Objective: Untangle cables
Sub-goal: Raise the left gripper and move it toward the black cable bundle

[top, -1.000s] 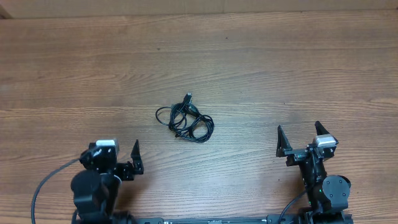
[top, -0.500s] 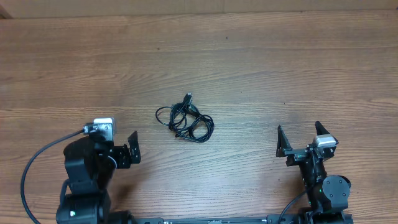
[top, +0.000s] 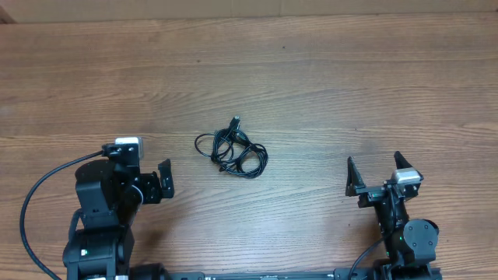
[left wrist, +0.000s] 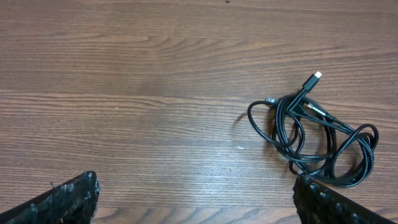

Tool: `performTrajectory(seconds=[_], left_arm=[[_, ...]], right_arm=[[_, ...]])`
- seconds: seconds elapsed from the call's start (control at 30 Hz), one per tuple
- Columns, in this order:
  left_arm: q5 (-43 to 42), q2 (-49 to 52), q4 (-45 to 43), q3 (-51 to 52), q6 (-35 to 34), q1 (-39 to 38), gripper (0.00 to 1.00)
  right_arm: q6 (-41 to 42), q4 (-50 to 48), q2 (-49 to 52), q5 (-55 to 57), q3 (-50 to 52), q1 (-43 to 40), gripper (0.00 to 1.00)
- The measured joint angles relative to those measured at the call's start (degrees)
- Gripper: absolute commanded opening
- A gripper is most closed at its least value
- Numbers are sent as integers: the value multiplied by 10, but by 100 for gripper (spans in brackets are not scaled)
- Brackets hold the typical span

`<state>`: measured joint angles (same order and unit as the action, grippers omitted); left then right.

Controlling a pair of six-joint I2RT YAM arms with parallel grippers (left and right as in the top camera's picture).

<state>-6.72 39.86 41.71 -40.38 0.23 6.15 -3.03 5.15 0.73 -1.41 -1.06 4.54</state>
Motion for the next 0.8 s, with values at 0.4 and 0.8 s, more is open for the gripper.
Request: performTrajectory(seconds=[0.4, 0.8], left_arm=[[-2, 42, 7, -34, 0, 0, 100], [-16, 94, 40, -106, 9, 0, 100]], right_arm=[[0, 0, 0, 0, 0, 0, 100], [0, 0, 0, 0, 0, 0, 100]])
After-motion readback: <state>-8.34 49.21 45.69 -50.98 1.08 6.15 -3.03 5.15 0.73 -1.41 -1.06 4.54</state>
